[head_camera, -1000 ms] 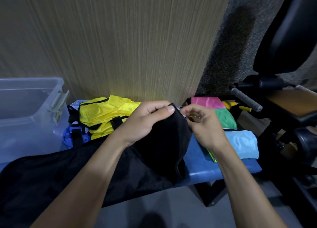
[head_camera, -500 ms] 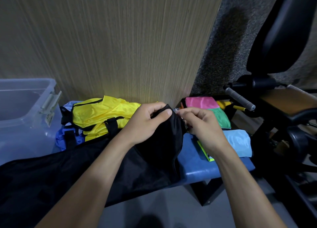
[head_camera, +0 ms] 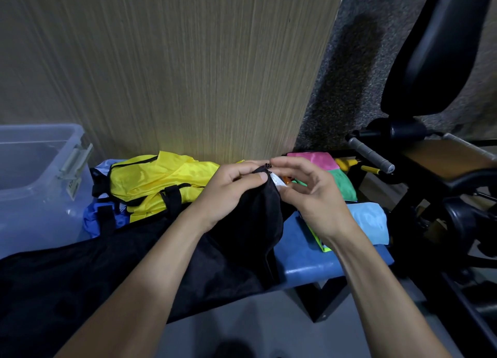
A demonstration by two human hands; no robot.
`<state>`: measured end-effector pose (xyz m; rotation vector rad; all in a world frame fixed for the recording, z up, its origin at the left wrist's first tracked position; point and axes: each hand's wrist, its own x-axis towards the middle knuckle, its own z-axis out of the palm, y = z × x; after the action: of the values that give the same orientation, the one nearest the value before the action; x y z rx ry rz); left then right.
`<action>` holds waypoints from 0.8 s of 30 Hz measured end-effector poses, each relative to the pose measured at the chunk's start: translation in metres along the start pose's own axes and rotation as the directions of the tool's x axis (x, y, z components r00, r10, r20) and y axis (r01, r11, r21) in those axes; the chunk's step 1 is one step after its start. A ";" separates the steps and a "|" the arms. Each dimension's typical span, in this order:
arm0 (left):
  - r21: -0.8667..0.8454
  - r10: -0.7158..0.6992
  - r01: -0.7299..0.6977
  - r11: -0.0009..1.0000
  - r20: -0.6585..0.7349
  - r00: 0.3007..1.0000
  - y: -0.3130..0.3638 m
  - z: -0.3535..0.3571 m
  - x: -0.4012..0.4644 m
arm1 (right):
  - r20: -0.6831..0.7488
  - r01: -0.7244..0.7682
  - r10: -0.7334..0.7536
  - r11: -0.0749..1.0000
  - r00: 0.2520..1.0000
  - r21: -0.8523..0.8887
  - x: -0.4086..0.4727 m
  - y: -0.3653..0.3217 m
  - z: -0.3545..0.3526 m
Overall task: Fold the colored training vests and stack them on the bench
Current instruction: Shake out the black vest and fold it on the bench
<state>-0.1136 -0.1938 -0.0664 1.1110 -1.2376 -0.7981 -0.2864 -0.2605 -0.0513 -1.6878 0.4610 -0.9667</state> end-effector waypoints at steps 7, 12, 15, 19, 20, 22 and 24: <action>-0.212 -0.073 0.083 0.974 0.058 0.996 0.004 0.005 0.001 | 0.000 0.001 -0.001 1.000 1.000 0.022 -0.006 -0.003 -0.005; -0.144 -0.041 0.046 0.988 0.037 0.999 0.008 0.007 0.002 | 0.052 0.013 -0.008 0.995 0.999 -0.101 -0.009 0.005 -0.009; -0.145 -0.041 0.050 0.988 0.060 0.997 0.011 0.008 0.000 | 0.054 -0.049 0.057 0.990 0.997 -0.133 -0.008 0.007 -0.006; -0.125 -0.034 0.040 0.991 0.047 0.998 0.007 0.007 0.001 | 0.128 -0.126 0.125 0.992 0.984 0.006 -0.009 0.003 -0.006; -0.111 -0.027 0.031 0.993 0.037 0.999 0.006 0.006 0.001 | 0.141 -0.095 0.096 0.995 0.985 -0.010 -0.010 0.004 -0.006; -0.070 -0.004 0.004 0.998 -0.002 1.000 0.007 0.006 0.001 | 0.158 -0.029 0.041 0.997 0.987 -0.076 -0.010 0.005 -0.005; 0.018 0.042 -0.041 0.999 -0.053 0.998 0.008 0.006 0.001 | 0.132 -0.018 0.033 0.994 0.991 -0.109 -0.011 0.006 -0.007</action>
<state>-0.1204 -0.1941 -0.0585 1.1102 -1.2209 -0.7231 -0.2974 -0.2590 -0.0599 -1.8265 0.4506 -0.8162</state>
